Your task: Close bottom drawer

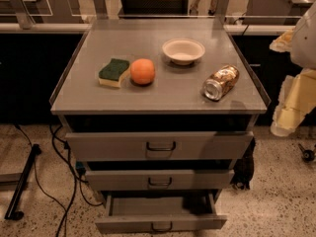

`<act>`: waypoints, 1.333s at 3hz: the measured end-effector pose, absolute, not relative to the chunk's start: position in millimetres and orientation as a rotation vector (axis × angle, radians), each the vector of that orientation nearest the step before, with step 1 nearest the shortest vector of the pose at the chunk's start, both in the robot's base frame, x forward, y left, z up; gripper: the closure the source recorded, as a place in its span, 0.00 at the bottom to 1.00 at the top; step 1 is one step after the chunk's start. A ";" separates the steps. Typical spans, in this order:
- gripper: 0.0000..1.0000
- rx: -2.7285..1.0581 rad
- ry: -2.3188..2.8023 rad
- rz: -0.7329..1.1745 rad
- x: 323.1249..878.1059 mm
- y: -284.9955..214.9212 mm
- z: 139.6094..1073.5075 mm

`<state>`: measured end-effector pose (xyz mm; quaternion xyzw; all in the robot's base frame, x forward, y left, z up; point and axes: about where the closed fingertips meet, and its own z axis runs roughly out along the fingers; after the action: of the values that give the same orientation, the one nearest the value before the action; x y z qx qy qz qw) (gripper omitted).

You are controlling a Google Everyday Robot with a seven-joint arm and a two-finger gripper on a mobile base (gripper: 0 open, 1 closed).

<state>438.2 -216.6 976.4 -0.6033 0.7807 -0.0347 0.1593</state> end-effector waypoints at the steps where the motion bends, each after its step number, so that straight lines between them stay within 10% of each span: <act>1: 0.00 -1.724 2.231 -0.099 438.1 -216.6 976.3; 4: 0.65 -1.643 2.272 0.025 415.2 -210.9 908.3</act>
Offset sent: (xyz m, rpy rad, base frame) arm -0.0052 -0.0017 -0.0133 0.0092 0.0179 -0.0215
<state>415.2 -210.9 908.3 -0.5777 0.7988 0.0086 0.1679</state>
